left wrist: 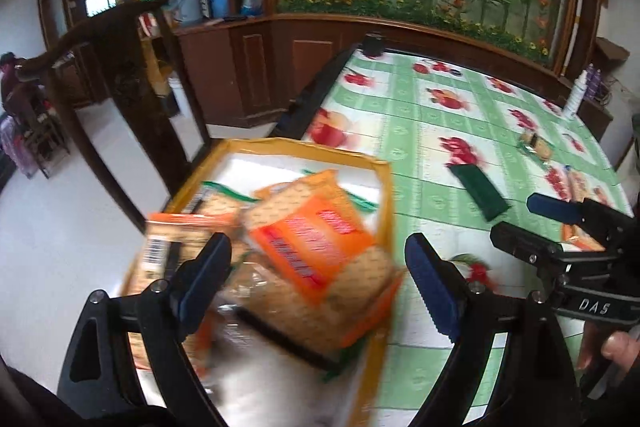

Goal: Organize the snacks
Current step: 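Return both tools from the tray to the snack pile, then grasp the dark green pack with the left tool while the right tool grasps a brown cracker pack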

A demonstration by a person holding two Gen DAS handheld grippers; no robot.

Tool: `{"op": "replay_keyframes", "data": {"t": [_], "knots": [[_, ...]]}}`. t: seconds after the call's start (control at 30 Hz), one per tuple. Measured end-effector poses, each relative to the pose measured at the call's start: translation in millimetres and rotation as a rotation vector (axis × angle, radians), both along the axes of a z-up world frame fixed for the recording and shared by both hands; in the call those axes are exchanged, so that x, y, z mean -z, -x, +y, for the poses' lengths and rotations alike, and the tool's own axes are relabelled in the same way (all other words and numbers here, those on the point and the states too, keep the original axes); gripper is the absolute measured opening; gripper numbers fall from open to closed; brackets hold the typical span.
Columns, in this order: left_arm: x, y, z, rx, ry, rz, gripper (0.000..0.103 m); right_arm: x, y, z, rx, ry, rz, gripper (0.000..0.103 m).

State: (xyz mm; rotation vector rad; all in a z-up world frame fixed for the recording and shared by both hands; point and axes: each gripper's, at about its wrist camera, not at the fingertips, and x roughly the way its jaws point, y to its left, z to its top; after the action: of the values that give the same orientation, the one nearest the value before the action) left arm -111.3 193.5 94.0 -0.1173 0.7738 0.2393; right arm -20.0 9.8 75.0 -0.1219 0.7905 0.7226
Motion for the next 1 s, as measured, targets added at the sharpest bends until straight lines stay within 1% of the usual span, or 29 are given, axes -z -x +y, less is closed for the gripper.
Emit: {"op": "replay_keyframes", "data": {"t": [0.17,0.23,0.43,0.6,0.7,0.83,0.93,1.0], "knots": [[-4,-18,-34,0.051,0.015,-0.004,0.089,3,-3,-44,0.080,0.029,-0.004,0.077],[-3,-28,-48,0.070,0.019,0.007,0.089,5,-8,-62,0.116,0.018,0.011,0.077],[4,-69,-90,0.126,0.088,0.055,0.089,12,-15,-110,0.204,0.012,0.033,0.077],[18,-112,-115,0.127,0.126,0.113,0.089,16,-20,-150,0.269,-0.037,0.058,0.077],[31,-138,-122,0.124,0.181,0.157,0.089,17,-20,-169,0.298,-0.035,0.056,0.077],[51,-171,-127,0.084,0.204,0.210,0.089,14,-20,-200,0.349,-0.049,0.056,0.077],[62,-185,-131,0.082,0.231,0.237,0.089,13,-21,-222,0.396,-0.058,0.057,0.077],[66,-191,-136,0.086,0.220,0.255,0.089,13,-21,-233,0.418,-0.061,0.058,0.078]]}}
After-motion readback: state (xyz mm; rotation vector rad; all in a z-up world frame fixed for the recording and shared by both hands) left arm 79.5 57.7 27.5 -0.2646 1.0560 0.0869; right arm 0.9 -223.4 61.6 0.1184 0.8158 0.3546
